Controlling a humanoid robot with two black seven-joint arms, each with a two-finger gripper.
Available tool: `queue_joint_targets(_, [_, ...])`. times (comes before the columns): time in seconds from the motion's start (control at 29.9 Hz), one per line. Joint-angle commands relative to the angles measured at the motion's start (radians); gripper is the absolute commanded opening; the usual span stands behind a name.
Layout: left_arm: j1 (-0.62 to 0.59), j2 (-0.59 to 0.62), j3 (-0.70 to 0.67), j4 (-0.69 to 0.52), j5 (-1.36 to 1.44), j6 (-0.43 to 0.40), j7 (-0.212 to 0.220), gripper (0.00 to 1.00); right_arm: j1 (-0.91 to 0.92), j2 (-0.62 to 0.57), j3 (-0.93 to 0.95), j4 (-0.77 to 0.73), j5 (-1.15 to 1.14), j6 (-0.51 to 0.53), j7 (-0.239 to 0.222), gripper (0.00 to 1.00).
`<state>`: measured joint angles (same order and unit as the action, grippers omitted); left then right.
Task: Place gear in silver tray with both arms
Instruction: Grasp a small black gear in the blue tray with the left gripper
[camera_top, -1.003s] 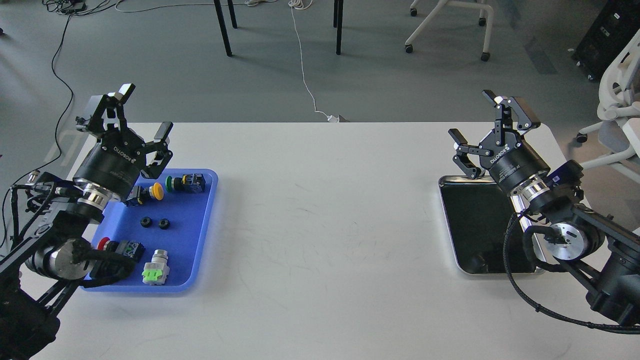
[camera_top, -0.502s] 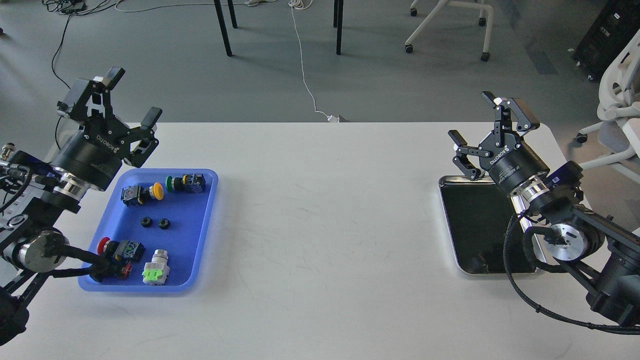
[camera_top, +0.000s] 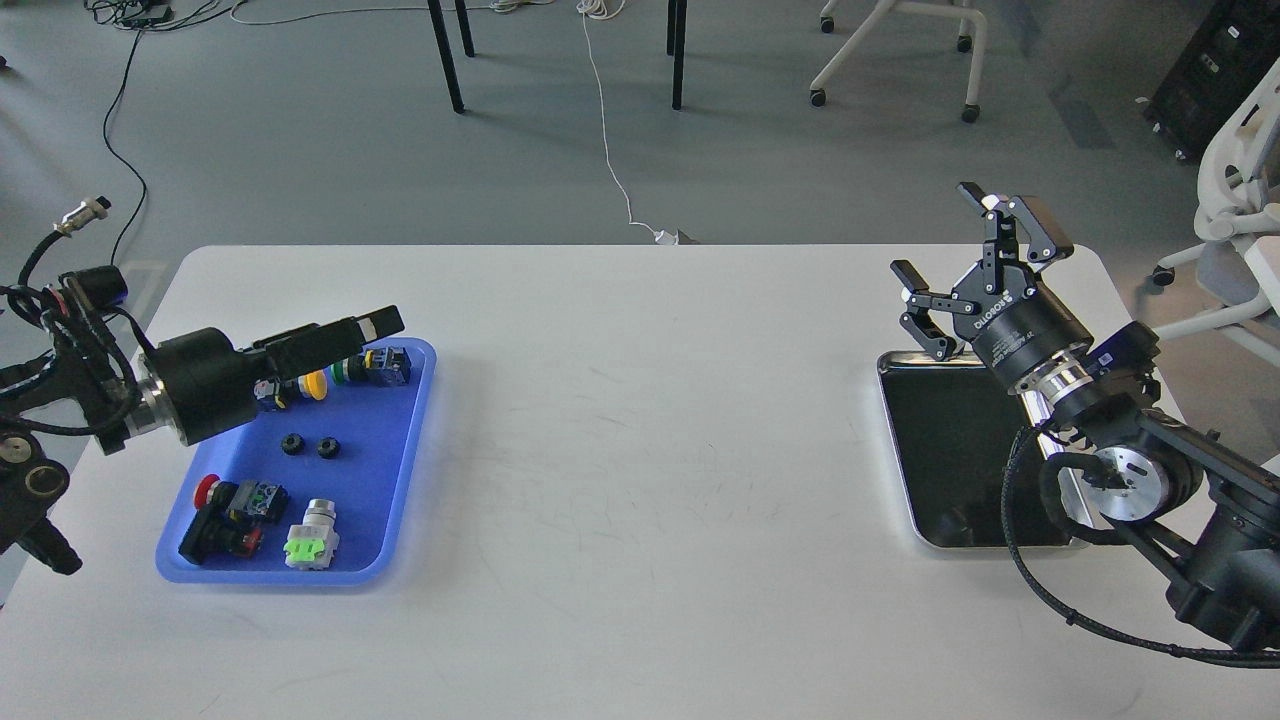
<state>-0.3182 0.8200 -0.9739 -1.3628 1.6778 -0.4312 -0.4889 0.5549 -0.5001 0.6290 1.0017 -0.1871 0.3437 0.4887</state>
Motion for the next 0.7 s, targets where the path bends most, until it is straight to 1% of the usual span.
queue_joint_targets(0.0, [-0.022,0.043,0.040,-0.018,0.159,0.017,0.000,0.98,-0.001,0.002,0.000,0.001,0.000,0.000,0.000,0.99])
queue_joint_targets(0.07, [-0.042,0.077,0.076,-0.015,0.296,0.051,0.000,0.98,-0.001,0.002,0.000,0.003,0.000,0.000,0.000,0.99])
queue_joint_targets(0.2, [-0.119,0.082,0.208,0.011,0.504,0.126,0.000,0.98,-0.003,0.000,0.002,0.003,0.000,-0.002,0.000,0.99])
queue_joint_targets(0.33, [-0.191,0.080,0.349,0.059,0.504,0.176,0.000,0.98,-0.003,0.005,0.001,0.003,0.000,-0.002,0.000,0.99])
queue_joint_targets(0.5, [-0.304,0.076,0.521,0.102,0.504,0.210,0.000,0.98,-0.003,0.015,0.000,0.001,-0.002,-0.003,0.000,0.99])
queue_joint_targets(0.6, [-0.347,0.056,0.587,0.139,0.504,0.256,0.000,0.97,-0.003,0.015,0.000,0.001,0.000,-0.003,0.000,0.99])
queue_joint_targets(0.67, [-0.372,0.050,0.621,0.157,0.504,0.262,0.000,0.97,-0.003,0.015,0.000,0.001,0.000,-0.003,0.000,0.99])
